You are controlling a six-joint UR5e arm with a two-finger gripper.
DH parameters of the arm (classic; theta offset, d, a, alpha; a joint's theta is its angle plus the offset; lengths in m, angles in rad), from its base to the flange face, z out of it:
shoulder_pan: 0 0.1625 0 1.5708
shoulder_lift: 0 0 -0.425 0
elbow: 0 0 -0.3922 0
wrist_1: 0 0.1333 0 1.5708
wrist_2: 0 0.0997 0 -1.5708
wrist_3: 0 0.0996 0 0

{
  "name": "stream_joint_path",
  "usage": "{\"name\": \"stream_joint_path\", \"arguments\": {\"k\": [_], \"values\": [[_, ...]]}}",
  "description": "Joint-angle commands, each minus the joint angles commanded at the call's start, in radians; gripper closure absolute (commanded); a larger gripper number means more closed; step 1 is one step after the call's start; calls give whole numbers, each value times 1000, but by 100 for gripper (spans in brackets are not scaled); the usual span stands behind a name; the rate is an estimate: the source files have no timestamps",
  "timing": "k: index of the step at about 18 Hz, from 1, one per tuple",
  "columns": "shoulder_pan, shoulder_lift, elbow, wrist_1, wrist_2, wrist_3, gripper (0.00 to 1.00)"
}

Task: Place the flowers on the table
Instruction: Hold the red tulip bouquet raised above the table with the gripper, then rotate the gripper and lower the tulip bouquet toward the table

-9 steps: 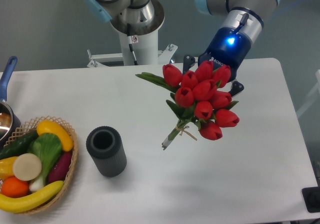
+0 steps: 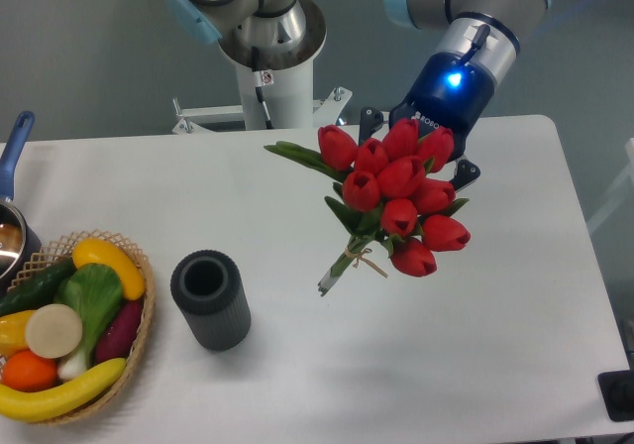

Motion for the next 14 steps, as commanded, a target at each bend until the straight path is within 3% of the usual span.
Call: {"name": "stream_joint_path", "arguments": {"k": [9, 14], "values": [[-23, 35, -3, -3, 322, 6, 64], [-104, 3, -9, -3, 584, 51, 64]]}}
